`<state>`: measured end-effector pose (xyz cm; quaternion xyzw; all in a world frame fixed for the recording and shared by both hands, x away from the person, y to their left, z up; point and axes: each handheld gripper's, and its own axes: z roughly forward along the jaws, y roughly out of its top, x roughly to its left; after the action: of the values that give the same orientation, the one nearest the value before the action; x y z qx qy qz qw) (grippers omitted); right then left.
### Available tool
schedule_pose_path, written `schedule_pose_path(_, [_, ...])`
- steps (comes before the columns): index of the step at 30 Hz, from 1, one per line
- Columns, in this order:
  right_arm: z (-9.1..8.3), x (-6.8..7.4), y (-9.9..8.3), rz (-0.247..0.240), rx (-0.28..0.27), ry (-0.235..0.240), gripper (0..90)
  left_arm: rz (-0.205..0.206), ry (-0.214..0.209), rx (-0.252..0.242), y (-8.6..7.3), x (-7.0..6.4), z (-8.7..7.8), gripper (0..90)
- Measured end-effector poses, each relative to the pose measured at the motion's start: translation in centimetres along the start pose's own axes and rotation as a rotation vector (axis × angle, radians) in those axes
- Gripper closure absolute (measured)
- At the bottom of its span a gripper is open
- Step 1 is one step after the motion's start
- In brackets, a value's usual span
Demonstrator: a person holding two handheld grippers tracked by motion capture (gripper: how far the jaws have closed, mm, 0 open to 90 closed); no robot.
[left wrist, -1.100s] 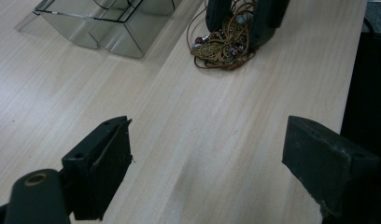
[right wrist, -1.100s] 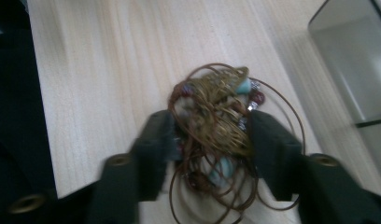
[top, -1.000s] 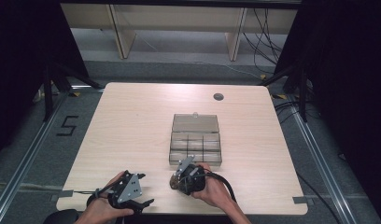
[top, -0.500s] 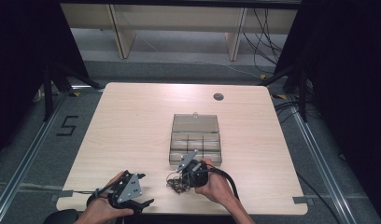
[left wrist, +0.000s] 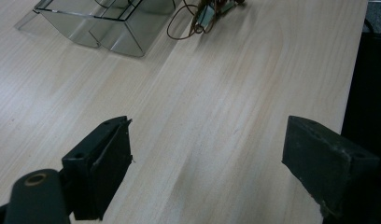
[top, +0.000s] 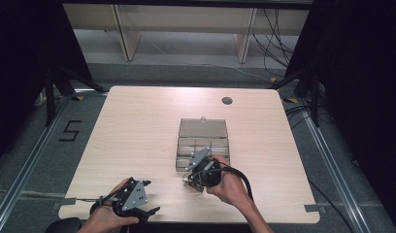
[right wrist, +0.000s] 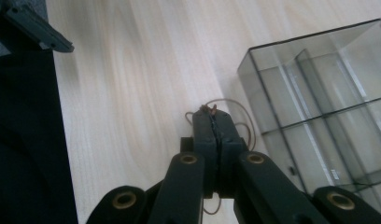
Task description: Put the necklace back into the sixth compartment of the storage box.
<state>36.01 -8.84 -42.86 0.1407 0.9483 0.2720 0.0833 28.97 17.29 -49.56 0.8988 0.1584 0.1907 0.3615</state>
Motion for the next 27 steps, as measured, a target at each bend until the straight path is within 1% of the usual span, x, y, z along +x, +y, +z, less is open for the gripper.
schedule_pose_path(1, [0.0, 0.0, 0.0, 0.000, 0.000, 0.000, 90.0, -0.007, -0.003, 0.001, 0.0, 0.0, 0.0, 15.0])
schedule_pose_path(2, [-0.7, -0.1, 0.1, 0.019, -0.005, -0.013, 90.0, -0.010, -0.002, -0.004, 0.0, -0.1, 0.0, 15.0])
schedule_pose_path(3, [-0.9, -0.3, 0.1, 0.008, -0.012, -0.015, 90.0, -0.009, -0.002, -0.004, 0.0, -0.1, 0.0, 15.0])
schedule_pose_path(4, [-1.3, -0.3, 0.2, 0.020, -0.013, -0.014, 90.0, -0.009, -0.002, -0.004, 0.0, -0.1, 0.0, 15.0])
schedule_pose_path(6, [-1.8, -0.6, 0.2, 0.019, -0.024, -0.018, 90.0, -0.010, 0.000, -0.006, 0.0, 0.0, 0.1, 15.0])
schedule_pose_path(7, [-1.8, -0.6, 0.2, 0.019, -0.024, -0.018, 90.0, -0.010, 0.000, -0.006, 0.0, 0.0, 0.1, 15.0])
schedule_pose_path(8, [-2.5, -0.8, 0.3, 0.025, -0.037, -0.030, 90.0, -0.011, 0.001, -0.004, 0.0, 0.0, 0.0, 15.0])
schedule_pose_path(9, [-2.5, -0.8, 0.3, 0.025, -0.037, -0.030, 90.0, -0.011, 0.001, -0.004, 0.0, 0.0, 0.0, 15.0])
schedule_pose_path(10, [-3.0, -0.9, 0.3, 0.030, -0.048, -0.038, 90.0, -0.015, -0.003, -0.014, -0.1, 0.0, 0.2, 15.0])
schedule_pose_path(12, [-3.6, -1.1, 0.4, 0.030, -0.057, -0.044, 90.0, -0.013, -0.002, -0.012, -0.1, 0.0, 0.2, 15.0])
schedule_pose_path(13, [-4.0, -1.1, 0.4, 0.045, -0.058, -0.049, 90.0, -0.008, 0.001, -0.006, -0.1, 0.0, 0.2, 15.0])
schedule_pose_path(15, [-4.3, -1.3, 0.5, 0.032, -0.066, -0.044, 90.0, -0.006, 0.004, -0.004, -0.1, 0.0, 0.2, 15.0])
schedule_pose_path(16, [-4.5, -1.3, 0.6, 0.036, -0.074, -0.051, 90.0, -0.003, 0.004, 0.004, -0.1, 0.0, 0.1, 15.0])
schedule_pose_path(18, [-5.0, -1.5, 0.7, 0.035, -0.074, -0.059, 90.0, -0.004, 0.001, 0.002, -0.1, 0.1, 0.1, 15.0])
schedule_pose_path(19, [-5.3, -1.5, 0.8, 0.047, -0.076, -0.060, 90.0, -0.005, 0.002, 0.000, -0.1, 0.0, 0.2, 15.0])
schedule_pose_path(20, [-5.3, -1.5, 0.8, 0.047, -0.076, -0.060, 90.0, -0.005, 0.002, 0.000, -0.1, 0.0, 0.2, 15.0])
schedule_pose_path(21, [-5.9, -1.6, 1.0, 0.046, -0.079, -0.065, 90.0, -0.005, 0.003, -0.003, -0.1, 0.1, 0.1, 15.0])
schedule_pose_path(22, [-6.0, -1.8, 1.1, 0.028, -0.085, -0.060, 90.0, -0.005, 0.002, -0.003, -0.1, 0.1, 0.1, 15.0])
schedule_pose_path(23, [-6.3, -1.8, 1.2, 0.034, -0.087, -0.068, 90.0, -0.005, 0.002, -0.003, -0.1, 0.1, 0.1, 15.0])
schedule_pose_path(24, [-6.6, -1.9, 1.3, 0.045, -0.082, -0.065, 90.0, -0.006, 0.002, -0.004, -0.1, 0.0, 0.2, 15.0])
schedule_pose_path(25, [-6.8, -2.1, 1.4, 0.030, -0.094, -0.071, 90.0, -0.006, 0.002, -0.004, -0.1, 0.0, 0.2, 15.0])
schedule_pose_path(26, [-7.1, -2.1, 1.6, 0.033, -0.095, -0.074, 90.0, 0.005, 0.008, 0.015, -0.1, 0.1, 0.1, 15.0])
schedule_pose_path(27, [-7.4, -2.3, 1.7, 0.034, -0.093, -0.073, 90.0, 0.000, 0.005, 0.012, -0.1, 0.1, 0.1, 15.0])
